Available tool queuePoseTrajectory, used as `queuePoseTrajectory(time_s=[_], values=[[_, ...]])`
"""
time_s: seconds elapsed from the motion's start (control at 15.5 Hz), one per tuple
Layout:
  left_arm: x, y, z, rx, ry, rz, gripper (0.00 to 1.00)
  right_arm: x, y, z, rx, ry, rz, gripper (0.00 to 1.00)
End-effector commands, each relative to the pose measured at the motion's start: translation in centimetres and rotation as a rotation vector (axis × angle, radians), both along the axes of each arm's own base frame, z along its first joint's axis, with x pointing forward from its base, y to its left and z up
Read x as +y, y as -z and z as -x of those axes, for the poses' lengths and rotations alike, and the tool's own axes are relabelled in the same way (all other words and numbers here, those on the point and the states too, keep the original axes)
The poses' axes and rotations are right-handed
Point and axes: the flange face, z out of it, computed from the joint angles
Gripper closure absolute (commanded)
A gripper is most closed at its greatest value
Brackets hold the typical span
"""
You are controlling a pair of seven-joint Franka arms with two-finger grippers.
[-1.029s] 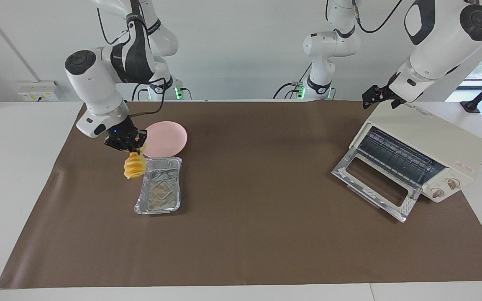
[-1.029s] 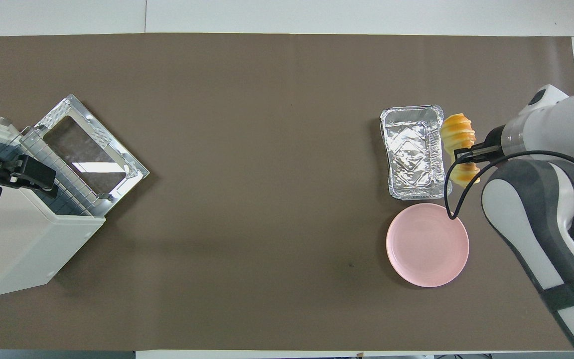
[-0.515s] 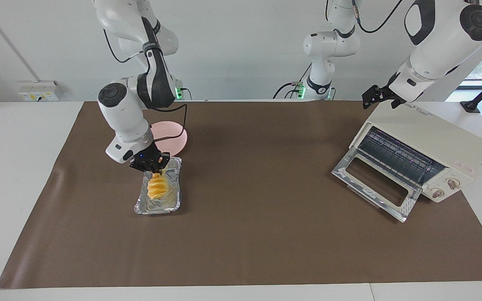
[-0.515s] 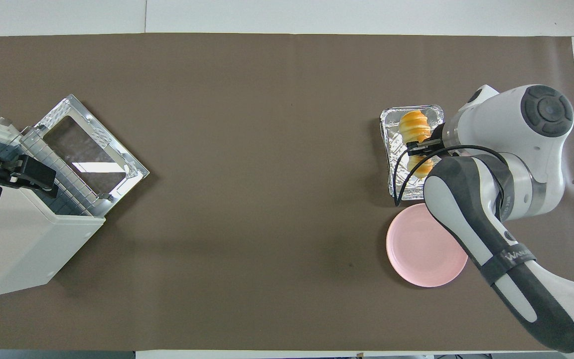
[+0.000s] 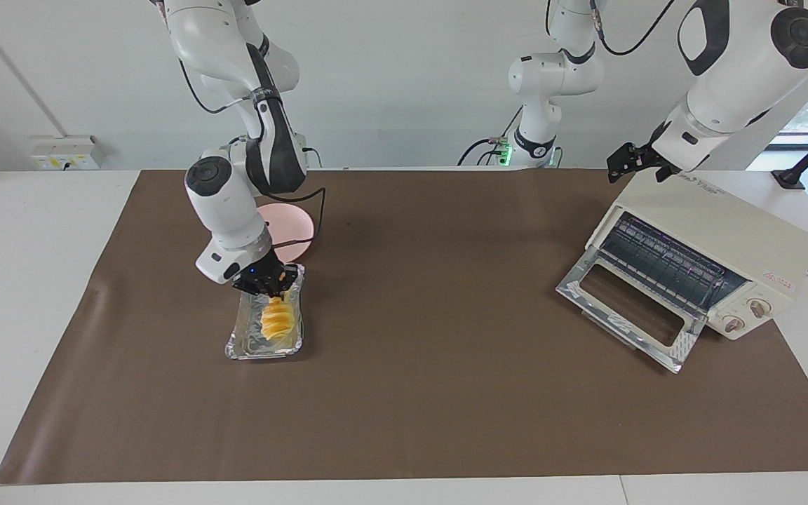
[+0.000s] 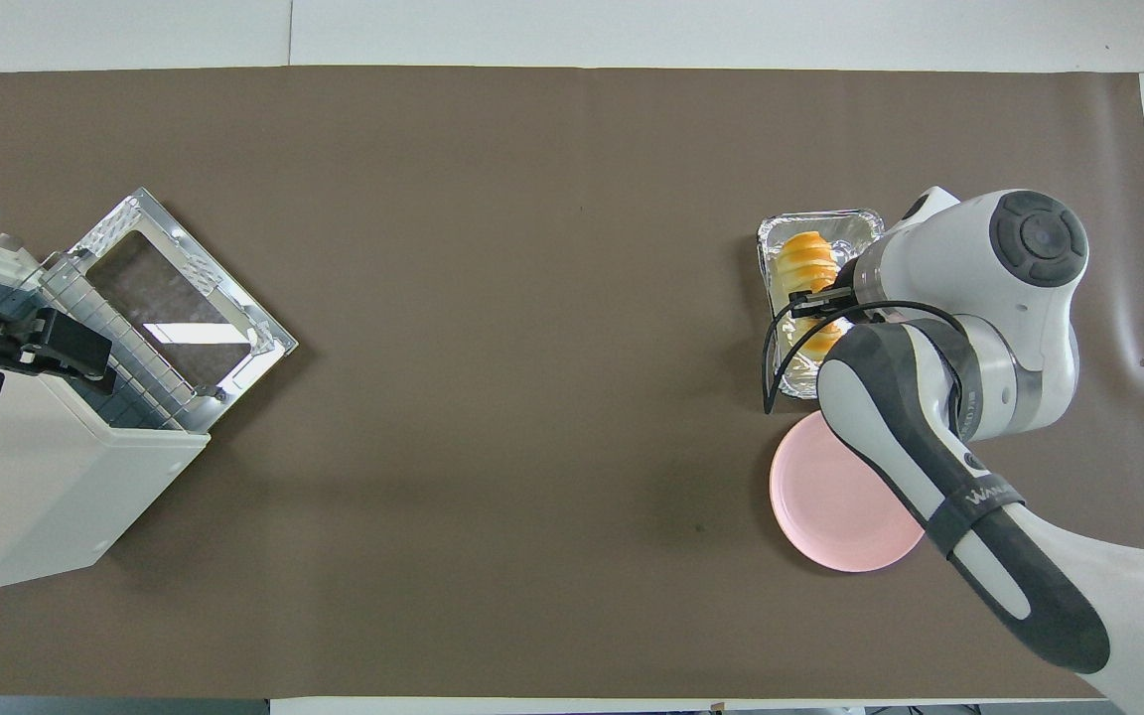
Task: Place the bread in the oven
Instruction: 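Carry the bread rolls with the right gripper into the foil tray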
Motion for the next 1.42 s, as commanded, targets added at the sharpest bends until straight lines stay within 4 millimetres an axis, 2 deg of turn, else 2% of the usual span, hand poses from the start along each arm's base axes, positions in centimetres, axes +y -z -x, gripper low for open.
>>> queuePoseTrajectory(time_s=[0.0, 0.06, 0.19, 0.26, 0.32, 0.45, 0.58, 0.71, 0.9, 1.03, 1.22, 1.35], values=[[0.4, -0.3, 0.6, -0.009, 0.0, -0.016, 0.0, -0.3, 0.6, 0.1, -0.021, 0.012, -0.002, 1.0], [0.4, -0.3, 0.6, -0.009, 0.0, -0.016, 0.0, -0.3, 0.9, 0.1, -0.019, 0.017, -0.002, 0.72], [0.5, -0.3, 0.6, -0.009, -0.001, -0.016, 0.0, -0.3, 0.7, -0.1, -0.027, 0.019, -0.004, 0.28], [0.4, -0.3, 0.6, -0.009, 0.0, -0.016, 0.0, -0.4, 0.5, -0.2, -0.03, 0.021, -0.004, 0.1], [0.4, -0.3, 0.6, -0.009, 0.0, -0.016, 0.0, -0.4, 0.1, -0.4, -0.03, 0.02, -0.004, 0.0], [0.4, -0.3, 0.6, -0.009, 0.0, -0.016, 0.0, -0.9, -1.2, -0.6, -0.021, 0.016, 0.009, 0.0], [0.4, -0.3, 0.6, -0.009, 0.0, -0.016, 0.0, -3.7, -2.7, -1.4, -0.025, 0.01, 0.066, 0.0], [0.4, -0.3, 0.6, -0.009, 0.0, -0.016, 0.0, -6.1, -3.0, -1.7, -0.034, -0.005, 0.084, 0.0], [0.5, -0.3, 0.6, -0.009, -0.001, -0.016, 0.0, -8.0, -2.0, -1.2, -0.026, -0.001, 0.085, 0.0], [0.4, -0.3, 0.6, -0.009, 0.0, -0.016, 0.0, -8.0, -0.9, -0.6, -0.035, 0.003, 0.083, 0.0], [0.4, -0.3, 0.6, -0.009, 0.0, -0.016, 0.0, -8.0, -0.2, -0.2, -0.038, 0.008, 0.081, 0.0], [0.4, -0.3, 0.6, -0.009, 0.0, -0.016, 0.0, -8.5, 1.2, 0.6, -0.051, 0.014, 0.08, 0.0]])
